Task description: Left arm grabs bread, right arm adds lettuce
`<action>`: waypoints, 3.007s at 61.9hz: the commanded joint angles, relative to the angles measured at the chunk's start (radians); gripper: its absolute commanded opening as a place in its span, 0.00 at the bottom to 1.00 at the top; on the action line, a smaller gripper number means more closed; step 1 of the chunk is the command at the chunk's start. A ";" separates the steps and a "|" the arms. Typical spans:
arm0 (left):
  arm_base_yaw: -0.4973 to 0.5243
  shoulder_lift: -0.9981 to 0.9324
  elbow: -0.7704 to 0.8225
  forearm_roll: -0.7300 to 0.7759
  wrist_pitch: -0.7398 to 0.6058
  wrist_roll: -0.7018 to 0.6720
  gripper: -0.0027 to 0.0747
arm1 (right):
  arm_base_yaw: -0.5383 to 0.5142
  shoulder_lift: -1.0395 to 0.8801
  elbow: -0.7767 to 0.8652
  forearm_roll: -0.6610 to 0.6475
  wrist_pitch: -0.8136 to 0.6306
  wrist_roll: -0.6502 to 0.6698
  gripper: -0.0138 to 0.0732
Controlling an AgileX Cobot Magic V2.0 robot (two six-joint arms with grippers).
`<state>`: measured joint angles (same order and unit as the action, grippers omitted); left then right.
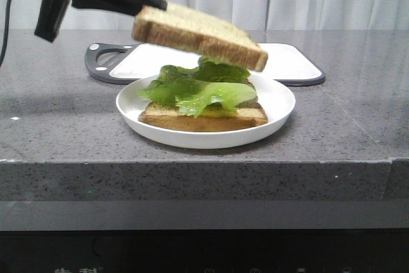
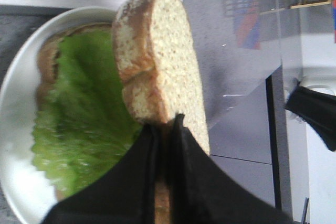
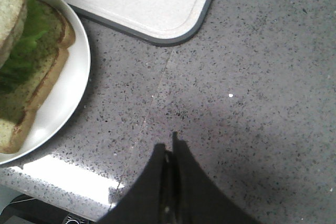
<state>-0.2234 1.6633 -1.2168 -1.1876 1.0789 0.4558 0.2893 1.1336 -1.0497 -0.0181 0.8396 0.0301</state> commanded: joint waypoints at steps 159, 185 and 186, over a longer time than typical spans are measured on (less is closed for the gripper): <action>0.101 -0.570 0.142 0.901 -0.424 -0.333 0.01 | -0.006 -0.240 0.137 -0.031 -0.281 0.023 0.08; 0.101 -1.128 0.674 1.003 -0.794 -0.333 0.01 | -0.006 -0.630 0.495 -0.082 -0.541 0.023 0.08; 0.101 -1.146 0.684 1.003 -0.794 -0.333 0.01 | -0.006 -0.641 0.504 -0.082 -0.541 0.023 0.08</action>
<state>-0.1255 0.6062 -0.5606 -0.1838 0.3828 0.1325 0.2893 0.5522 -0.5620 -0.0823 0.3947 0.0526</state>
